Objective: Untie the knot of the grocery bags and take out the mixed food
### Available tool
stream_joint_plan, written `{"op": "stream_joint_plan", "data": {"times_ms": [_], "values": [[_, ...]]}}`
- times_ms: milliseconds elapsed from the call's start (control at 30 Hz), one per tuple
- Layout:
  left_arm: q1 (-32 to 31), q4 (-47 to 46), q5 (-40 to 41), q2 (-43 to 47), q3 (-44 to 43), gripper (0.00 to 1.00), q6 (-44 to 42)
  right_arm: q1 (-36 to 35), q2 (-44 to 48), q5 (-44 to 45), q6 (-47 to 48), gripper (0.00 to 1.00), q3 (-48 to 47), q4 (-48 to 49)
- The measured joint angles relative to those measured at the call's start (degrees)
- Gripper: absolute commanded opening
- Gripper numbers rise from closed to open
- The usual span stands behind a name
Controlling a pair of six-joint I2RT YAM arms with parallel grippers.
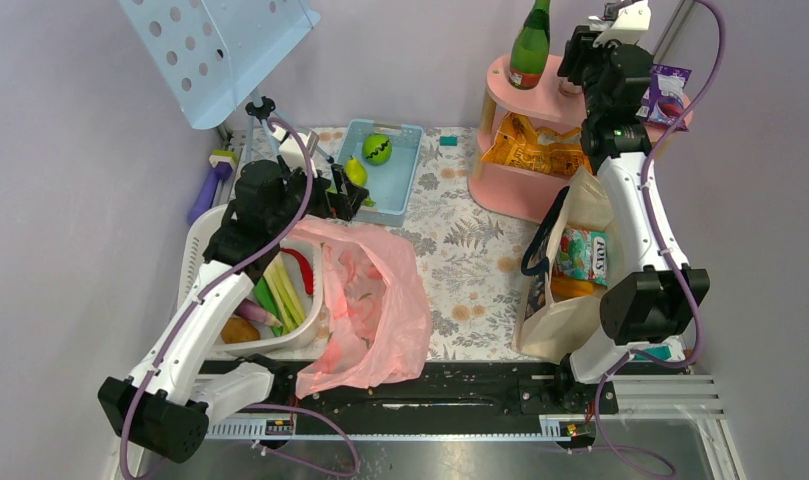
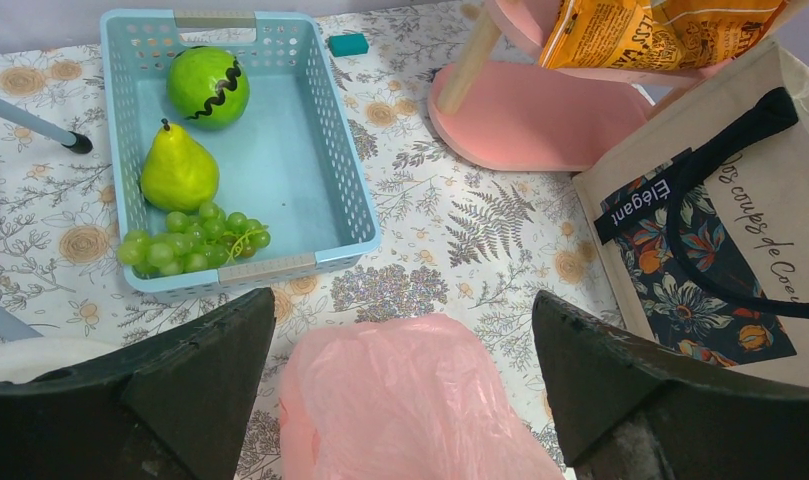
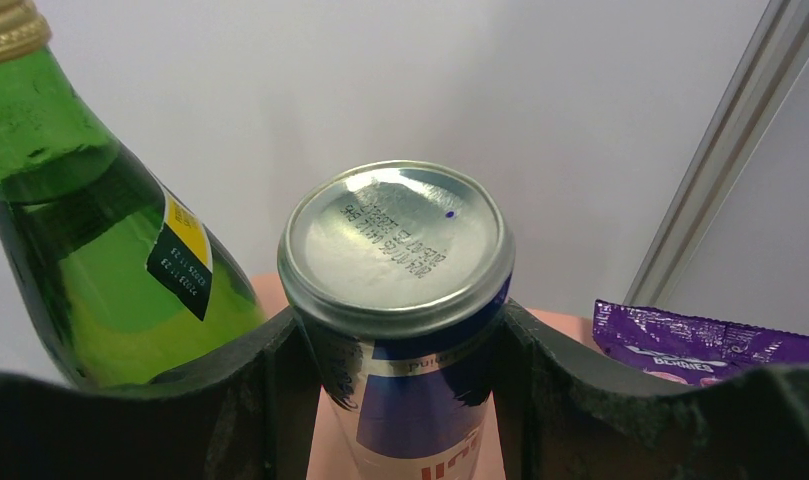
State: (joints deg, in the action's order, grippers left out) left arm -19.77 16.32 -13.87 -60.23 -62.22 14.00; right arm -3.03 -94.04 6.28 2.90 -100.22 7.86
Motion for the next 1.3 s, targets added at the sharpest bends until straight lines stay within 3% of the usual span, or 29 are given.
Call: {"op": "stream_joint_plan", "data": {"times_ms": [233,400,733,1000,1300], "values": [[0.22,-0.04,0.00,0.00,0.00,0.99,0.00,0.00,-0.68,0.00,-0.22,0.16,0.00,-0.70],[0.28,-0.02,0.00,0.00,0.00,0.99,-0.02,0.00,-0.70,0.02,-0.24,0.45,0.00,-0.70],[0.37,-0.02,0.00,0.00,0.00,0.99,-0.04,0.00,-0.70,0.04,-0.17,0.88,-0.02,0.61],[0.37,-0.02,0.00,0.00,0.00,0.99,-0.04,0.00,-0.63,0.07,0.50,0.99,-0.09,1.95],[0.37,-0.04,0.00,0.00,0.02,0.99,-0.04,0.00,2.89,0.07,1.70,0.99,1.86,1.81]]}}
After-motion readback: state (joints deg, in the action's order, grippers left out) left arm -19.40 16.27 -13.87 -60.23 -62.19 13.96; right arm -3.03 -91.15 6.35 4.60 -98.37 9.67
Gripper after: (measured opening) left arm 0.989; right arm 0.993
